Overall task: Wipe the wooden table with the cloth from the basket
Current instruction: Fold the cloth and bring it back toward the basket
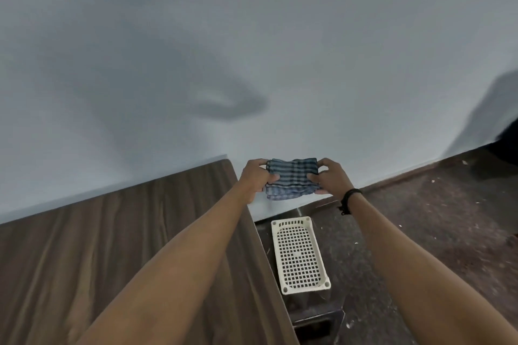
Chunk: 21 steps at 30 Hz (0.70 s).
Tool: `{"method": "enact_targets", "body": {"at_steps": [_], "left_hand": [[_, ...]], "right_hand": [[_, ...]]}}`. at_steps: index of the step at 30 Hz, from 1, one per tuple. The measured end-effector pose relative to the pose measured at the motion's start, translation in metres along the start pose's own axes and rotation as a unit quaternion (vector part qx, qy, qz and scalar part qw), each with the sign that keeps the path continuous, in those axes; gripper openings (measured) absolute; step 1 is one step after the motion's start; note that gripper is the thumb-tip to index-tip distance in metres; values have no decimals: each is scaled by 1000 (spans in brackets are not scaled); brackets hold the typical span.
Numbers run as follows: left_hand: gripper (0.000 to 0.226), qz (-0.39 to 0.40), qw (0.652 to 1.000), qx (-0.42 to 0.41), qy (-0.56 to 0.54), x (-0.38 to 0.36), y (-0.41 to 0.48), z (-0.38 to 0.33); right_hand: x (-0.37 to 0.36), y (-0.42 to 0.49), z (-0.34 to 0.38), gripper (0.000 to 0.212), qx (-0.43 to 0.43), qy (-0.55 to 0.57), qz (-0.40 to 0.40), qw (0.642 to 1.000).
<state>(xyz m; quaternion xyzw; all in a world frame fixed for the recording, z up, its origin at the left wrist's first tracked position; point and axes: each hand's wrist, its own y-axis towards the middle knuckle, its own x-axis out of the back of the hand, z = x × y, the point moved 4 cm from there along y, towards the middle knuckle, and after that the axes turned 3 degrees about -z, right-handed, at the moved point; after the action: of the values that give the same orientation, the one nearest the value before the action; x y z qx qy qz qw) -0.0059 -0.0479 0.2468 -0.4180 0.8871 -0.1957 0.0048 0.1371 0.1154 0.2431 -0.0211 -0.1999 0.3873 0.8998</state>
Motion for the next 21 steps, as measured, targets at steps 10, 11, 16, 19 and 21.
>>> {"method": "enact_targets", "body": {"at_steps": [10,11,16,19,21], "left_hand": [[59,-85,983,108,123,-77,107,126],[56,-88,980,120,134,-83,115,139],[30,-107,960,153,207,-97,155,214],[24,-100,954,171,225,-104,176,252],[27,-91,952,182,229,-109,189,275]], "right_hand": [[-23,111,-168,21,-125,-97,81,984],[-28,117,-183,26,-137,-113,85,980],[-64,146,-255,21,-160,-182,111,964],[-83,159,-283,19,-172,-208,120,955],[-94,167,-299,20,-172,-242,124,947]]}}
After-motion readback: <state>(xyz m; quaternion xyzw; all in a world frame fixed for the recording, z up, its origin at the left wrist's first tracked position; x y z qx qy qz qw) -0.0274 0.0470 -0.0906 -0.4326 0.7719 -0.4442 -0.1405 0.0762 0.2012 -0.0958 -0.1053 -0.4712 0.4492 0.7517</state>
